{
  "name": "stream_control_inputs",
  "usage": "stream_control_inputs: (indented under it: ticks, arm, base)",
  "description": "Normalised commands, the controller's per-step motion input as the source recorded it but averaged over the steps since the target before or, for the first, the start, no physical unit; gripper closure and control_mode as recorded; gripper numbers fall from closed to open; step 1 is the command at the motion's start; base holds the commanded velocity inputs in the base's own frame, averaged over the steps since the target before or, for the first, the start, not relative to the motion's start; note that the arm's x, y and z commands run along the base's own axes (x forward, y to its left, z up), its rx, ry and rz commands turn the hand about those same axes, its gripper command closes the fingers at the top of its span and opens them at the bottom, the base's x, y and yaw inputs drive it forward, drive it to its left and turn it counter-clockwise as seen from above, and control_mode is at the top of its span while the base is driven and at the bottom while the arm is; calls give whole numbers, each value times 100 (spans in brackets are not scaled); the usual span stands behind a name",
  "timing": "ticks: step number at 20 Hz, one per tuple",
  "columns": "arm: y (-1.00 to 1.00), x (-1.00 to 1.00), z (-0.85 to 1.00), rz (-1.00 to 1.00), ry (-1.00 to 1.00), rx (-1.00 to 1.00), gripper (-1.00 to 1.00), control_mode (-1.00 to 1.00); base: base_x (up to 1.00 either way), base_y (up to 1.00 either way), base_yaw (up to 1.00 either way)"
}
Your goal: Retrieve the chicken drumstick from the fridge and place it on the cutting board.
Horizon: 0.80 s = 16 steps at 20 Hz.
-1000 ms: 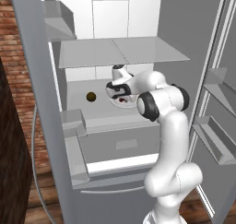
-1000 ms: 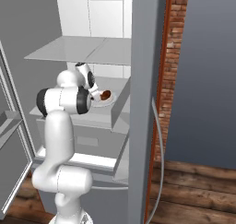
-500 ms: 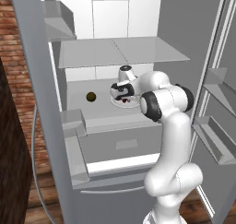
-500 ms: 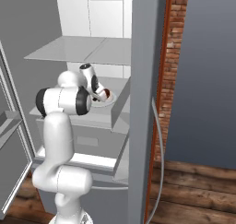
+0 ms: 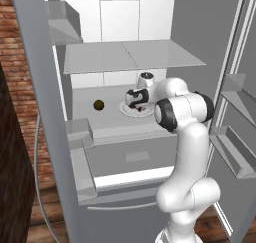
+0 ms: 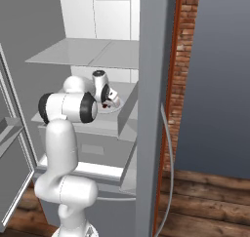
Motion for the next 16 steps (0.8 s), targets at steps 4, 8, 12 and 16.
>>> stream_control_inputs:
  ticks: [4, 8, 12, 16]
  arm:
    - [-7, 0, 0, 18, 0, 0, 100, -100]
    - [0, 0, 7, 6, -6, 0, 100, -100]
    - [-1, -11, 20, 0, -1, 0, 100, -100]
    - [0, -34, 18, 0, 0, 0, 100, -100]
  base:
    - [0, 0, 0]
    - [0, 0, 0]
    - [0, 0, 0]
    - [0, 0, 0]
